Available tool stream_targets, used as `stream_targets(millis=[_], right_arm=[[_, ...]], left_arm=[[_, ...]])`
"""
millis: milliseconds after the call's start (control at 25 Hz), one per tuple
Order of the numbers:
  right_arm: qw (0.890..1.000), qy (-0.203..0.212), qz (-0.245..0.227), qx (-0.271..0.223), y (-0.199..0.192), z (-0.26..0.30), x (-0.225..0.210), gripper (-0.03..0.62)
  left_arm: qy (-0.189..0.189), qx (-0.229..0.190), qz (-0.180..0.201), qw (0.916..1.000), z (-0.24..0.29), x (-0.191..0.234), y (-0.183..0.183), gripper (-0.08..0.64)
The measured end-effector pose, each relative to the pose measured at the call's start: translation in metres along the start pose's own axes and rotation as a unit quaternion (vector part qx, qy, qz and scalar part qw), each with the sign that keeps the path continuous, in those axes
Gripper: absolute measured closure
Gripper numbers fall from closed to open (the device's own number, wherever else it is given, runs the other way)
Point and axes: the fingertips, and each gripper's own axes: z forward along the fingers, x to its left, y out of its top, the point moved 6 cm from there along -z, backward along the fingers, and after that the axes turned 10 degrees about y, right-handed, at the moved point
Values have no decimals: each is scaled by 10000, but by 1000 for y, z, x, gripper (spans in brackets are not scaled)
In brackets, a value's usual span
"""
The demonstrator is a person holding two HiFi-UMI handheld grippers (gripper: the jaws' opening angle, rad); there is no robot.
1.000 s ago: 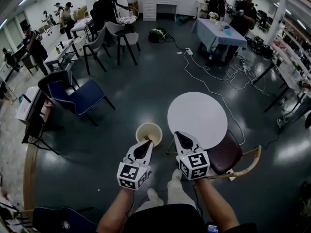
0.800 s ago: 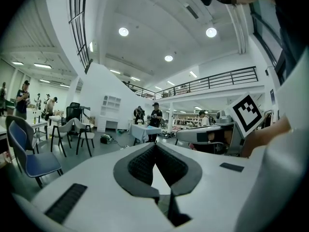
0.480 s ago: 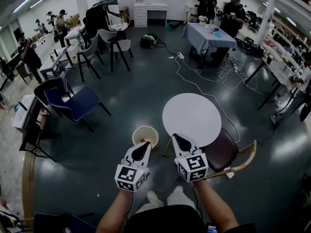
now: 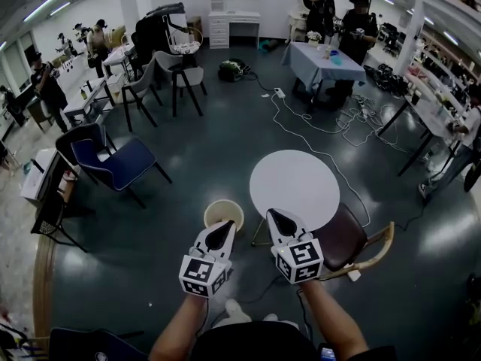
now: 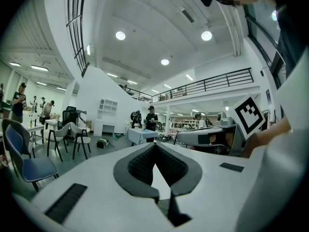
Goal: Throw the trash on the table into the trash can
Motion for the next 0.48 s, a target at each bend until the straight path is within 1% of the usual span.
stream_targets(millis=[480], right_arm=[[10000,5,30,-51,-2,-21,-6,574]], left_arm=[[13,-1,-6,10000,2,-22,-4,552]])
